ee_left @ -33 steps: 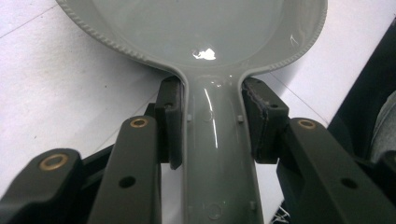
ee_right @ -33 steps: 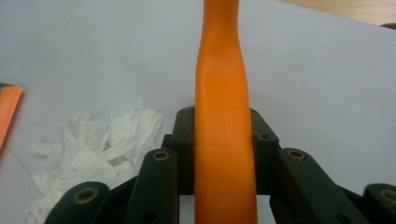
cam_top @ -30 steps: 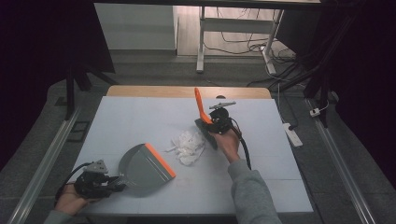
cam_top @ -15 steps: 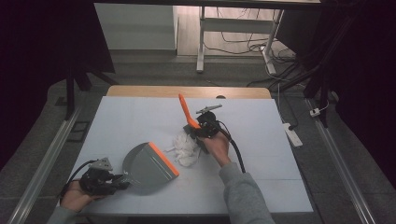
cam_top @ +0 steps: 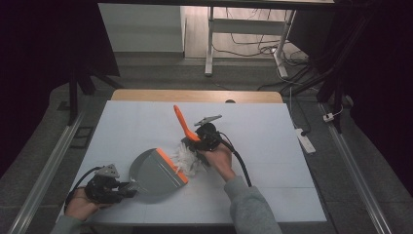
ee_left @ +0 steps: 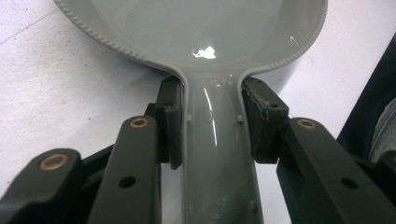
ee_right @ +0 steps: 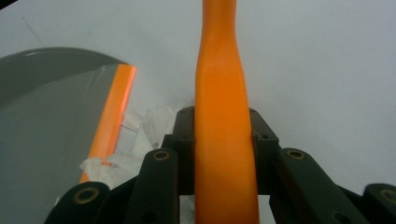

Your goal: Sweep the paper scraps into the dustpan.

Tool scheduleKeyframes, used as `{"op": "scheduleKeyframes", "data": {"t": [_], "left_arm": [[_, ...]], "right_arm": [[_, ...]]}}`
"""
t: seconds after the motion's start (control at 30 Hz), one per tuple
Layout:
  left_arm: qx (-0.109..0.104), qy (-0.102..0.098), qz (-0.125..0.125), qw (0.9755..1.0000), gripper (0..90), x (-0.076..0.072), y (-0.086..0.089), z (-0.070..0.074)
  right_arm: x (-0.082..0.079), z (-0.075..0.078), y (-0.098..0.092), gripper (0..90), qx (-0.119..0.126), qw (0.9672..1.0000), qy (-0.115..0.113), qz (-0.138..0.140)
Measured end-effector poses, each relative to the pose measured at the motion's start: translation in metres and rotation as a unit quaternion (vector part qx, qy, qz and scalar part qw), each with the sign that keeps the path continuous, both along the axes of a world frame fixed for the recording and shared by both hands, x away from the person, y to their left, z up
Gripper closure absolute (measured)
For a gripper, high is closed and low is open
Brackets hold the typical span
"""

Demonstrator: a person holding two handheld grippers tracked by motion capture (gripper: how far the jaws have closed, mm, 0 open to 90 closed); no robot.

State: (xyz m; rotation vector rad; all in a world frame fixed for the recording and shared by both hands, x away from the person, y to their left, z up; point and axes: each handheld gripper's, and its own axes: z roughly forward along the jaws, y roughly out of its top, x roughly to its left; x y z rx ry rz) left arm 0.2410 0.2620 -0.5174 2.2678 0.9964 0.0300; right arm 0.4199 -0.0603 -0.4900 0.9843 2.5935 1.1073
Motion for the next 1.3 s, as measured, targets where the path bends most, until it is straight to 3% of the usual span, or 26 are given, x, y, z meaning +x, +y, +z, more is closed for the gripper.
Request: {"op": "scheduleKeyframes", "data": {"t": [0.5, 0.97, 1.1, 1.17, 1.3], "left_arm": [[0.002, 0.001, -0.003, 1.0, 62.1, 0.0, -0.003, 0.0], [0.004, 0.0, -0.017, 0.9998, 62.1, 0.0, -0.01, 0.0], [0.002, 0.0, -0.015, 0.9999, 62.1, -0.001, -0.011, 0.0], [0.002, 0.0, -0.015, 0.9999, 62.1, -0.001, -0.011, 0.0], [0.002, 0.0, -0.015, 0.9999, 62.1, -0.002, -0.01, 0.0]], "right_arm": [[-0.005, 0.0, 0.003, 70.4, 0.016, 0.9998, 0.006, 0.008], [-0.023, 0.006, 0.033, 70.4, 0.035, 0.9973, 0.015, 0.063], [-0.029, 0.018, 0.034, 70.4, 0.049, 0.9956, -0.002, 0.08], [-0.029, 0.027, 0.028, 70.4, 0.061, 0.9953, -0.014, 0.074], [-0.024, 0.04, 0.009, 70.4, 0.063, 0.9962, -0.036, 0.047]]}}
